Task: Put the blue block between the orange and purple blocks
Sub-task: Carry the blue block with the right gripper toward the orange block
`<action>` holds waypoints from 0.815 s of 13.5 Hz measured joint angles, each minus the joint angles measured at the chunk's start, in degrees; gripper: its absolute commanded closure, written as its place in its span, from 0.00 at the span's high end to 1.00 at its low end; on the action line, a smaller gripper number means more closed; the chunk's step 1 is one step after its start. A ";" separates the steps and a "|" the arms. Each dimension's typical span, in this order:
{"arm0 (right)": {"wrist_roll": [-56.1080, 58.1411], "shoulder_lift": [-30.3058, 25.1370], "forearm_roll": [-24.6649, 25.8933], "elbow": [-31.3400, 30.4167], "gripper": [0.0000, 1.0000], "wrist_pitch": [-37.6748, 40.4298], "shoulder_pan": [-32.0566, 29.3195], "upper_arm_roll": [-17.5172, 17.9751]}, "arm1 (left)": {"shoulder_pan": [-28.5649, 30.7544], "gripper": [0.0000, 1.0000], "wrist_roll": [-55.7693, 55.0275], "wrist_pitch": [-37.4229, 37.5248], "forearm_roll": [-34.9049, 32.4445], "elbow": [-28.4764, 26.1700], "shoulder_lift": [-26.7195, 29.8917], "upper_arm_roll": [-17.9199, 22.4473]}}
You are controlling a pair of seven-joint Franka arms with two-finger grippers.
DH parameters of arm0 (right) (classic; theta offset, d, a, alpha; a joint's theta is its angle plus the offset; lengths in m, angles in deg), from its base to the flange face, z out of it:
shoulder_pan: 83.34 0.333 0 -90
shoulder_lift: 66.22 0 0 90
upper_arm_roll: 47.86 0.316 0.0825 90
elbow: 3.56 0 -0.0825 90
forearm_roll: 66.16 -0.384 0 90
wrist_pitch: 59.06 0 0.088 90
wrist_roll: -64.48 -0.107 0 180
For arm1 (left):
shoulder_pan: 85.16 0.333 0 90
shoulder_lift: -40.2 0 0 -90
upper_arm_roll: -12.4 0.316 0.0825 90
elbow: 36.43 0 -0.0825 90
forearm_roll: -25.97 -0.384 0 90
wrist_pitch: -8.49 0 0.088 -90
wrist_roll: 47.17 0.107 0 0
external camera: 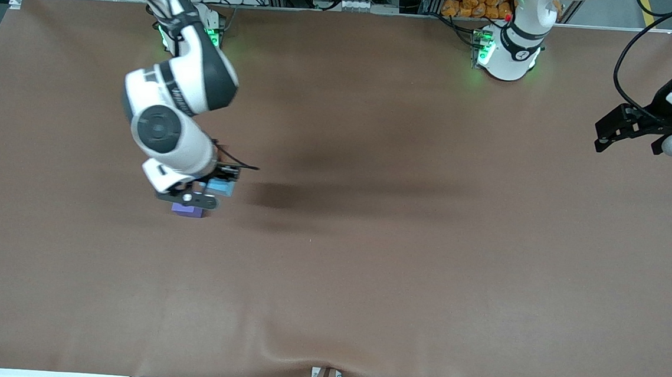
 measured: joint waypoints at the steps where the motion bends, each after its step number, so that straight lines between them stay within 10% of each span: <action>1: 0.64 -1.13 -0.01 -1.73 0.28 -0.32 -1.24 -0.01 | -0.04 1.00 0.00 -0.05 0.00 0.00 -0.02 -0.02; 11: 7.21 -6.24 -0.05 -23.44 0.28 -21.63 -5.63 -0.39 | -0.76 1.00 0.00 -0.74 0.00 0.00 -0.13 -0.95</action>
